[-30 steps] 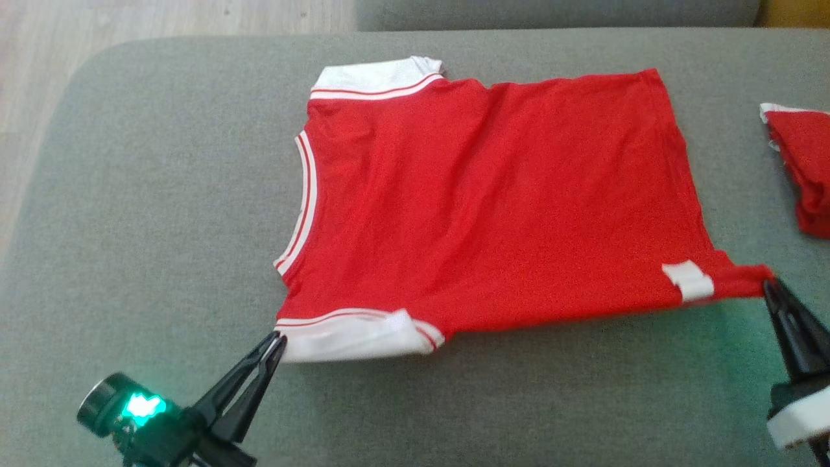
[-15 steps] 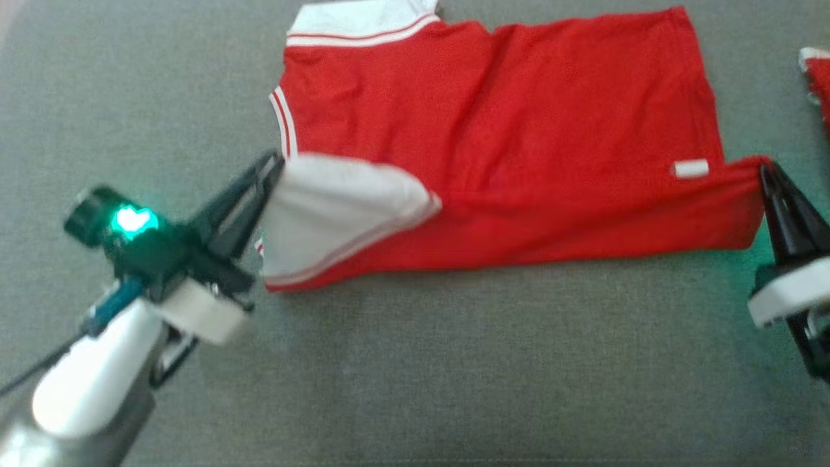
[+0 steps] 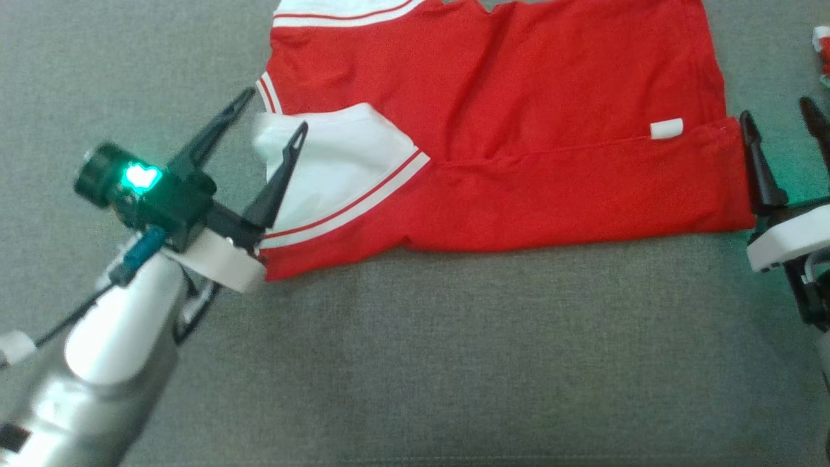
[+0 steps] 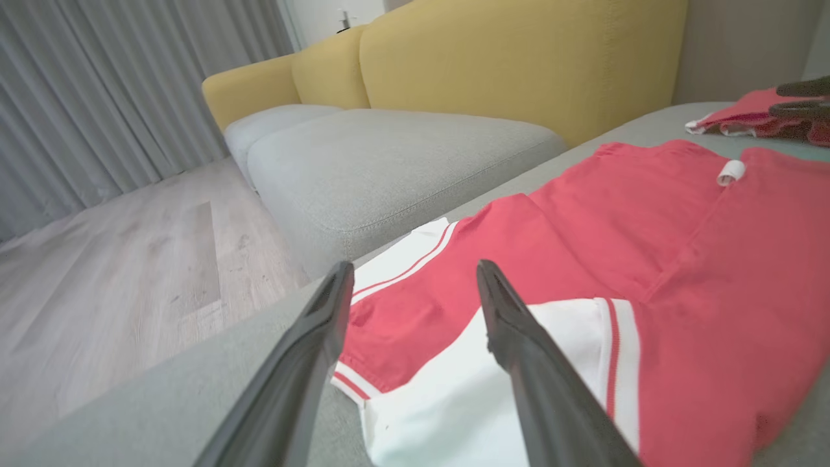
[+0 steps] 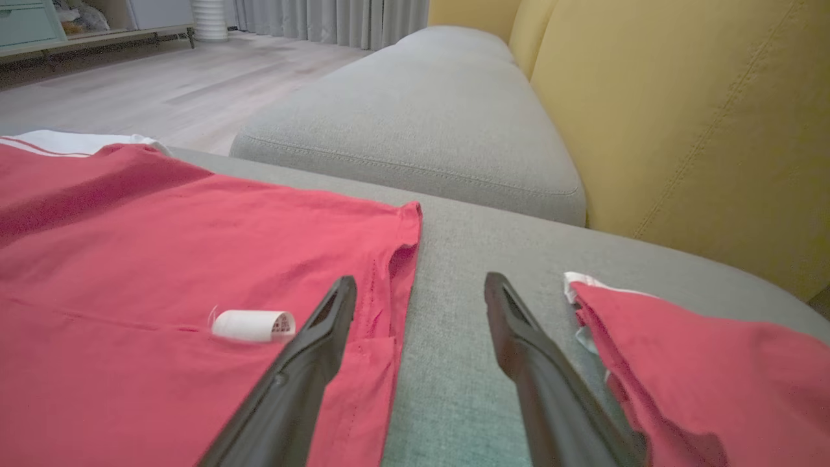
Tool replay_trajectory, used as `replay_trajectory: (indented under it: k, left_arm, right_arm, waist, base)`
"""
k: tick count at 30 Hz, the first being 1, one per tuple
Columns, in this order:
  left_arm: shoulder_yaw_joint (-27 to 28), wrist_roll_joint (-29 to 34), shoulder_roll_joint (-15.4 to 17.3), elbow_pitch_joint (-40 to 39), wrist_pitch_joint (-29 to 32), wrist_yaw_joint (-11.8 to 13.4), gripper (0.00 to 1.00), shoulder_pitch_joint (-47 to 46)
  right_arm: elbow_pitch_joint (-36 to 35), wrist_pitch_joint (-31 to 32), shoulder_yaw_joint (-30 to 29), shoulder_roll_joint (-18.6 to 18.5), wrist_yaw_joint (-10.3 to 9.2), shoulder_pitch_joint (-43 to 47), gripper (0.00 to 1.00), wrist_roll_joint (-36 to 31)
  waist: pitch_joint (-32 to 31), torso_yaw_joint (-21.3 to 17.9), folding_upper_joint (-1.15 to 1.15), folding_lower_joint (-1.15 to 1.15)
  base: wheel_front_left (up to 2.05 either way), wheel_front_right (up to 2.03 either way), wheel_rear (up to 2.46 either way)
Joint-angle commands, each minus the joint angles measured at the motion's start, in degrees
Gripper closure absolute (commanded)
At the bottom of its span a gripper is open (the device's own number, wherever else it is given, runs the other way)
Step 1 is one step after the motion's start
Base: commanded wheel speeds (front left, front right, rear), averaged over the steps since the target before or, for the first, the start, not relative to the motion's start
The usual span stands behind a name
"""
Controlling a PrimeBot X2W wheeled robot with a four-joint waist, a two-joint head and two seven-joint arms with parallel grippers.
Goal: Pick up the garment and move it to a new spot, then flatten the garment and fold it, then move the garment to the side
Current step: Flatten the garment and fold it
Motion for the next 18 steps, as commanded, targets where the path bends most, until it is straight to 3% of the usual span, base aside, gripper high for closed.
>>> replay_trajectory:
  k: [1,8,12,18]
  left_arm:
    - [2.83,-1.42,0.72,-0.71,-0.46,0.89,0.00,1.42]
    - [4.69,-8.34,-3.63,-1.44,-0.08,4.63,0.00,13.23]
    - [6.07,-12.57,-5.50,-1.16,2.58,7.05,0.00,17.97]
    - [6.59,-14.72,-5.80,0.97,7.60,10.12,0.00,20.41]
  right_arm:
    - [-1.42,-0.72,-1.27,-0.31,-0.04,0.47,0.00,-1.28]
    - [-5.96,-0.79,-7.18,4.51,-0.04,5.25,0.00,-4.87]
    - [-6.61,-0.80,-7.48,6.09,-0.04,6.67,0.00,-5.92]
    - [-6.49,-0.80,-6.30,6.79,-0.04,7.02,0.00,-6.43]
  waist:
    - [-0.81,0.15,0.00,-0.01]
    - [-2.99,-0.07,0.00,-0.01]
    - [-3.68,-0.12,0.00,-0.01]
    - [-3.98,-0.55,0.00,-0.01]
  base:
    - [0.00,0.00,0.00]
    - [0.00,0.00,0.00]
    - [0.00,0.00,0.00]
    - [0.00,0.00,0.00]
